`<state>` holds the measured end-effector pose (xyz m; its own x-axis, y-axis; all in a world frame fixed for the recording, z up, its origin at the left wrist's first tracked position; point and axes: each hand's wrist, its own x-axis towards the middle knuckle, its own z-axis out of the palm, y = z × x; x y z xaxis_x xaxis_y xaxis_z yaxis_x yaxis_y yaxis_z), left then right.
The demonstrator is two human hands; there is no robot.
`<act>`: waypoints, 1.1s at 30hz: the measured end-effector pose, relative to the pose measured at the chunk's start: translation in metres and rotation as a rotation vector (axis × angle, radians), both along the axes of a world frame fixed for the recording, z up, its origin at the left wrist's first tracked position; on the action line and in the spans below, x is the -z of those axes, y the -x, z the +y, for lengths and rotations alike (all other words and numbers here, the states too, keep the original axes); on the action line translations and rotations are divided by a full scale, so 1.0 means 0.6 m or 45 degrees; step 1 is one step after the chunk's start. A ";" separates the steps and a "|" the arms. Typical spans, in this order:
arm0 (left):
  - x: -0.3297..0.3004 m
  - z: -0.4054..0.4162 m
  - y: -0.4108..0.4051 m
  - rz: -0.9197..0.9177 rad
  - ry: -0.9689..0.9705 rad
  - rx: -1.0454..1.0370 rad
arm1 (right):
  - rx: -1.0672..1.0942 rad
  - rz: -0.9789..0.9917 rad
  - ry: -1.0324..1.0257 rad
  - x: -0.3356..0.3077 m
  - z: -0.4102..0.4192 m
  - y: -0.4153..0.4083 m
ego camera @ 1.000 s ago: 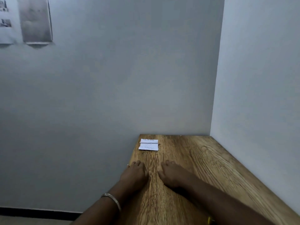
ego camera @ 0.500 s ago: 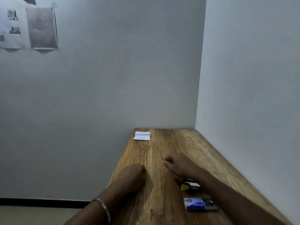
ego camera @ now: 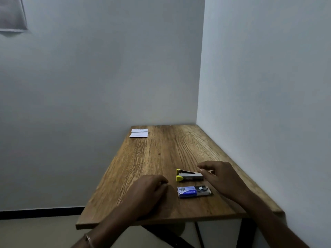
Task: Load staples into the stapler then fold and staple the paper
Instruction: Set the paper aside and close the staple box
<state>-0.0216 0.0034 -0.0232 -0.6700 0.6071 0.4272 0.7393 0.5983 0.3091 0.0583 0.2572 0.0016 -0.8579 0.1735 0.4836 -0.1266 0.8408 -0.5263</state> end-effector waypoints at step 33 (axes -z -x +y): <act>0.002 0.045 -0.013 -0.088 -0.050 0.227 | -0.066 -0.276 0.002 0.015 0.085 0.078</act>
